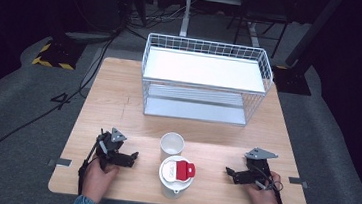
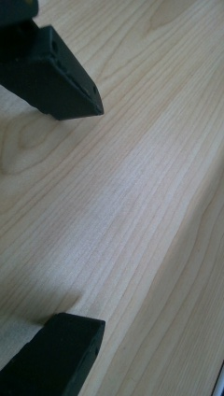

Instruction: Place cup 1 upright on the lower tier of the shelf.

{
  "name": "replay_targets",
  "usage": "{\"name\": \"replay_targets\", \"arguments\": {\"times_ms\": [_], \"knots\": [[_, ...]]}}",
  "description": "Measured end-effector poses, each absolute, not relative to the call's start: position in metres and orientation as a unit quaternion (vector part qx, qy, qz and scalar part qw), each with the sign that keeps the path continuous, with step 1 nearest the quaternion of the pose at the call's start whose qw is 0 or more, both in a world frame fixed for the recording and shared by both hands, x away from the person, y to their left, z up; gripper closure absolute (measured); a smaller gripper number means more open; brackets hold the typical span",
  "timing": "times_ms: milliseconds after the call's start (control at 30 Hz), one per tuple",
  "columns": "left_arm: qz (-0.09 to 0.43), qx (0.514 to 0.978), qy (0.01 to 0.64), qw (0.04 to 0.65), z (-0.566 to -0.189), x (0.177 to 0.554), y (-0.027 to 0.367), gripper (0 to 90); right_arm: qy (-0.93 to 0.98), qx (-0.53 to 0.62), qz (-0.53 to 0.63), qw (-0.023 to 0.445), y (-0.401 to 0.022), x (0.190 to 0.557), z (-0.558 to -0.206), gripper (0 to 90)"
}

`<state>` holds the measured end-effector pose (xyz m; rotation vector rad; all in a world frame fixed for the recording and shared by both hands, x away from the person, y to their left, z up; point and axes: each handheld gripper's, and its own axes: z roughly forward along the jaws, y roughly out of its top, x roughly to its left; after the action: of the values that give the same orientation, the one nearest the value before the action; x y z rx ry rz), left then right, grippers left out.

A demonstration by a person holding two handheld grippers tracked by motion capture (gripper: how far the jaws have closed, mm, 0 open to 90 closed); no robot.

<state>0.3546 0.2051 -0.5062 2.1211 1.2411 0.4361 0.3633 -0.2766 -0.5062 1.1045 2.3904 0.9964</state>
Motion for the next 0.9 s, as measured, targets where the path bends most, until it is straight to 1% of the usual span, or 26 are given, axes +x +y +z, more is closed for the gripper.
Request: {"name": "replay_targets", "arguments": {"times_ms": [167, 900], "knots": [[0.168, 0.804, 0.475, 0.315, -0.5060, 0.3568, 0.2068, 0.5, 0.842, 0.376, 0.353, 0.158, -0.2805, 0.3630, -0.5059, 2.5], [0.169, 0.803, 0.477, 0.314, -0.5060, 0.3571, 0.2064, 0.5, 0.839, 0.384, 0.351, 0.161, -0.2798, 0.3623, -0.5058, 2.0]]}}
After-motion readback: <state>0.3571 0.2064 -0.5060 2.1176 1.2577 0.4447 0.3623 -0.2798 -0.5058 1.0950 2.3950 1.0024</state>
